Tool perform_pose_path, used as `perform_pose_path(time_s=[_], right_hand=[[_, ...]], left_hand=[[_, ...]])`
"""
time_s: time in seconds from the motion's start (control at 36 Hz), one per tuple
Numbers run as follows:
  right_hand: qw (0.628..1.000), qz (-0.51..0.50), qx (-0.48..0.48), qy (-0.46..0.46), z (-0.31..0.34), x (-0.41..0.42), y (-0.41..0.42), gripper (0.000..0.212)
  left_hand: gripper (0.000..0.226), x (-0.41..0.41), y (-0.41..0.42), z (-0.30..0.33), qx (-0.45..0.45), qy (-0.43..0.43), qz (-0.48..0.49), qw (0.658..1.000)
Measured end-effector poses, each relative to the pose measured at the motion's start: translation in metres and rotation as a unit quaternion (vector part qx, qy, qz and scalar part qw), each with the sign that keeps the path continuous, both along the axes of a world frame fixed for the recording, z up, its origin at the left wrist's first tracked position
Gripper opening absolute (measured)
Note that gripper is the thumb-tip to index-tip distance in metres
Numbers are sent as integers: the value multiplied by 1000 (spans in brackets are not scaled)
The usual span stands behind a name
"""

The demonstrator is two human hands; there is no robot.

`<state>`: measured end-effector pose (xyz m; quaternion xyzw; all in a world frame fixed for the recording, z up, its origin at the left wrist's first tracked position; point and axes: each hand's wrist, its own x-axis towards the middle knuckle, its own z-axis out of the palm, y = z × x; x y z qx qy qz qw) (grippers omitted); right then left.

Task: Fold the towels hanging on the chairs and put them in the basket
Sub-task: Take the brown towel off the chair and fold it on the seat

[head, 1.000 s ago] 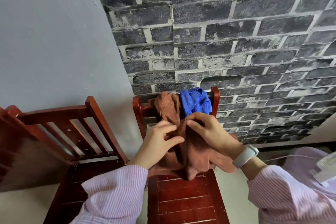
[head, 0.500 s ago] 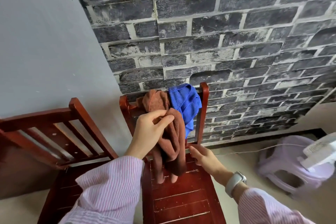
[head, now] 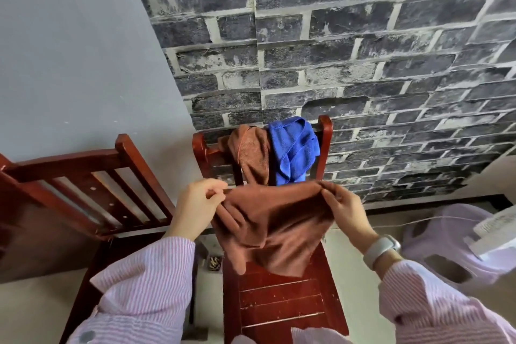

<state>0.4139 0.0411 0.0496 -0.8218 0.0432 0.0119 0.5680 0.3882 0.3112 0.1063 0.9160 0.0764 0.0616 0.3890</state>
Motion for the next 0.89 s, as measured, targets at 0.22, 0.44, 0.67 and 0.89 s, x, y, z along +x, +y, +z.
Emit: perform_pose_path(time_s=[0.22,0.44,0.67,0.89], right_hand=[[983,-107,-146,12,-17,-6,-40,25],[988,-151,-13,32,-41,-30,-39,16],[992,-69,-66,88,-47,-48,-48,23],[927,115,-305,185,-42,-75,-46,43]], left_hand=[[34,-24,30,-46,109,86,-44,989],[26,-36,32,-77,117,148,-72,979],[25,-36,38,-92,77,156,-82,981],[14,-37,39,-95,-65,82,-17,994]])
